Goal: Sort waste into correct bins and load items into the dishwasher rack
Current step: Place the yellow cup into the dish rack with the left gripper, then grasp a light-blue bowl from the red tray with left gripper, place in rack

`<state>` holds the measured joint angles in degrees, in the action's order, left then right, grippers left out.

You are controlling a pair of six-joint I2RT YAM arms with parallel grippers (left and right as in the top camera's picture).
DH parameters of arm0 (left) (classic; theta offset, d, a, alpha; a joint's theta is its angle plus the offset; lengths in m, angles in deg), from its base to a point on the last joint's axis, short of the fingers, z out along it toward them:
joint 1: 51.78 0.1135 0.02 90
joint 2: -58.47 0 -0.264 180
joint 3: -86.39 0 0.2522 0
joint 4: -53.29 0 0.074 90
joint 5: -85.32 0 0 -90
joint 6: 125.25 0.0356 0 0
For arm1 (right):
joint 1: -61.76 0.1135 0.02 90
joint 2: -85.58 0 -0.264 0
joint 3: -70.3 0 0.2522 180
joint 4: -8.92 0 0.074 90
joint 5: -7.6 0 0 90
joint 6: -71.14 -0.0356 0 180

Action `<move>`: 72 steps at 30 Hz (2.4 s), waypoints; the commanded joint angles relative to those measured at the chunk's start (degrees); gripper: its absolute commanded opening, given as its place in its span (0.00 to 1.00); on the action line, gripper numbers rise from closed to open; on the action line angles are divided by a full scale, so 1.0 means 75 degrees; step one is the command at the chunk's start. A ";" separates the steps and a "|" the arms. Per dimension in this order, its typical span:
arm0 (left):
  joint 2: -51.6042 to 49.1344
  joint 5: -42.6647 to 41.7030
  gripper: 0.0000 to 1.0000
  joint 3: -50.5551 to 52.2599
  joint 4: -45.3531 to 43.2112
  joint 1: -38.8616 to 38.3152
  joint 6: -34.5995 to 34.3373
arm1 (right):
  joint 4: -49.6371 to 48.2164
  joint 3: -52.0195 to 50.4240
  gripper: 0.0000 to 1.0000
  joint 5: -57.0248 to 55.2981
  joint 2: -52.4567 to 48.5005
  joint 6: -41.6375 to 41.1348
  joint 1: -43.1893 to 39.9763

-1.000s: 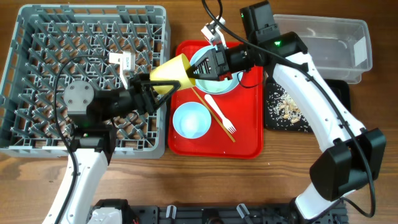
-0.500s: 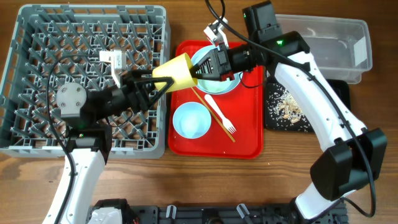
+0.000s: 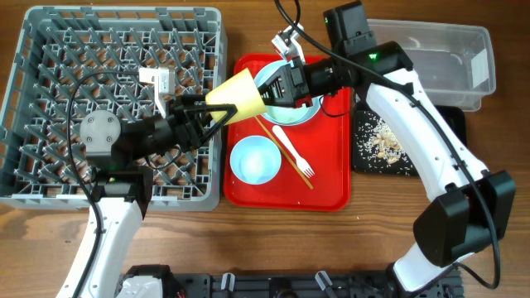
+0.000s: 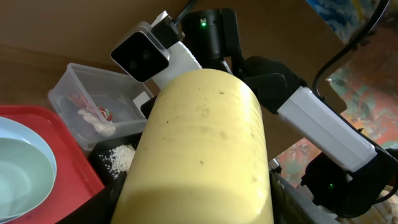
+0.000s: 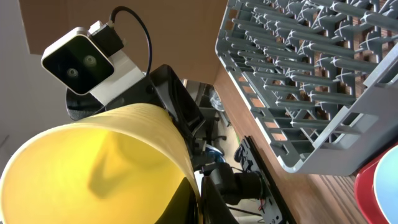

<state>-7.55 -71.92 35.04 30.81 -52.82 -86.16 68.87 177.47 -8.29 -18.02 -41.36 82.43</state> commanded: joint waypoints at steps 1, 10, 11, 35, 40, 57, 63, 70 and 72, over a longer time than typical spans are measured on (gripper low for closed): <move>-0.0015 -0.0146 0.54 -0.0079 0.0000 -0.0087 0.0160 | -0.0012 0.0093 0.06 0.0058 0.0090 0.0032 0.0050; -0.0017 0.0119 0.34 -0.0079 0.1909 0.0571 0.2349 | 0.0122 0.0093 0.38 -0.1702 0.0090 0.0000 -0.0119; -0.0017 0.0122 0.34 -0.0079 0.2110 0.0659 0.2591 | 0.0233 0.0093 0.39 -0.2261 0.0090 0.0000 -0.0204; -0.0836 0.8667 0.04 -0.3698 1.2185 0.1749 0.4966 | 0.3882 0.0093 0.38 -0.7965 0.1795 0.1411 -0.2200; -0.1900 0.8894 0.04 -0.3698 1.2575 0.1749 0.4963 | 0.3882 0.0093 0.38 -0.7965 0.1792 0.1408 -0.2200; -0.1649 0.7574 1.00 -0.4613 1.1951 0.1128 0.4934 | 0.3858 0.0093 1.00 -0.7880 0.1795 0.1361 -0.2206; -0.1690 0.7338 1.00 -0.4610 1.1532 -0.1947 0.4902 | 0.3821 0.0096 1.00 -0.8306 0.2162 0.0781 -0.3139; -0.3608 0.8402 0.91 -0.4610 1.0284 -0.5091 0.4911 | 0.4138 0.0096 1.00 -0.8309 0.2270 0.0810 -0.3768; -0.4258 0.8926 0.90 -0.4610 1.0319 -0.5505 0.4908 | 0.4144 0.0093 1.00 -0.8309 0.2270 0.0810 -0.3768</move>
<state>-34.63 -11.23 0.92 107.76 -90.92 -49.47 99.82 177.64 -69.60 -1.88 -34.65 54.36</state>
